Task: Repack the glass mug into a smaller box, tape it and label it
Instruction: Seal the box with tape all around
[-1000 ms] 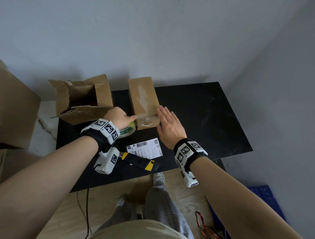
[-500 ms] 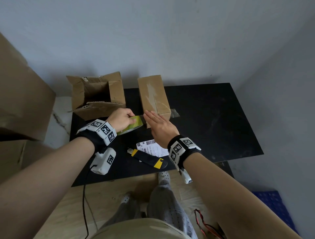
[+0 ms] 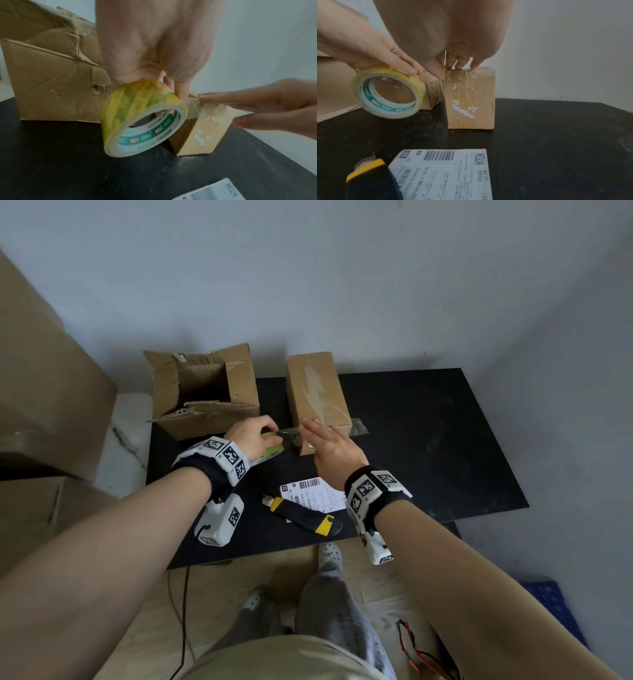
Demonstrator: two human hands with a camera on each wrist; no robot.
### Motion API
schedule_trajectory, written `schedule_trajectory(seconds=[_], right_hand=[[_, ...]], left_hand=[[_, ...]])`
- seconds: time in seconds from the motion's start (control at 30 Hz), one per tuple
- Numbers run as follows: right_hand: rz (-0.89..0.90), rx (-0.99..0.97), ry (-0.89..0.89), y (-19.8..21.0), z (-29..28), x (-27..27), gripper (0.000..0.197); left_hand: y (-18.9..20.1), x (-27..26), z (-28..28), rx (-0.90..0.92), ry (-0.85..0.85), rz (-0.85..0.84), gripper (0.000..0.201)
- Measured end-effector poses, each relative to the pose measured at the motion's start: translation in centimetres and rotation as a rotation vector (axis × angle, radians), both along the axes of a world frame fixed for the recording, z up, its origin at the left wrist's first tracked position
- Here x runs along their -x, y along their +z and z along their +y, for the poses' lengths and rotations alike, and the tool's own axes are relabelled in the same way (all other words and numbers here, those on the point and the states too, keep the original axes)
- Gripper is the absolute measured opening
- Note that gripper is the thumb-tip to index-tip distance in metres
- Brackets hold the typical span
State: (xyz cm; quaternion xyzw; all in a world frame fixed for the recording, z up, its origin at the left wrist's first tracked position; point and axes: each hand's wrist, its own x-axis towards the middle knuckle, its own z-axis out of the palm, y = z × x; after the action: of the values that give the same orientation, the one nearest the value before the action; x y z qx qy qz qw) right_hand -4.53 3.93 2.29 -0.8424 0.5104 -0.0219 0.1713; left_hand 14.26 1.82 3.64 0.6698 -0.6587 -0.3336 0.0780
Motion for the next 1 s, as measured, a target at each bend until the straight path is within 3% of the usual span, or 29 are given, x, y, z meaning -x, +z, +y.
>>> schedule_trajectory(seconds=[0.27, 0.53, 0.7, 1.0], right_hand=[[-0.15, 0.257, -0.068, -0.2, 3.1, -1.3, 0.028], [0.147, -0.21, -0.059, -3.2, 7.4, -3.2, 0.05], [0.268, -0.261, -0.049, -5.2, 8.2, -3.4, 0.054], [0.211, -0.244, -0.142, -5.1, 8.0, -2.8, 0.052]], left_hand=[[0.6, 0.0, 0.8, 0.032, -0.076, 0.053, 0.027], [0.3, -0.8, 0.6, 0.004, -0.085, 0.069, 0.029], [0.0, -1.2, 0.9, 0.005, -0.094, 0.097, 0.03], [-0.1, -1.1, 1.0, -0.025, -0.086, 0.121, 0.028]])
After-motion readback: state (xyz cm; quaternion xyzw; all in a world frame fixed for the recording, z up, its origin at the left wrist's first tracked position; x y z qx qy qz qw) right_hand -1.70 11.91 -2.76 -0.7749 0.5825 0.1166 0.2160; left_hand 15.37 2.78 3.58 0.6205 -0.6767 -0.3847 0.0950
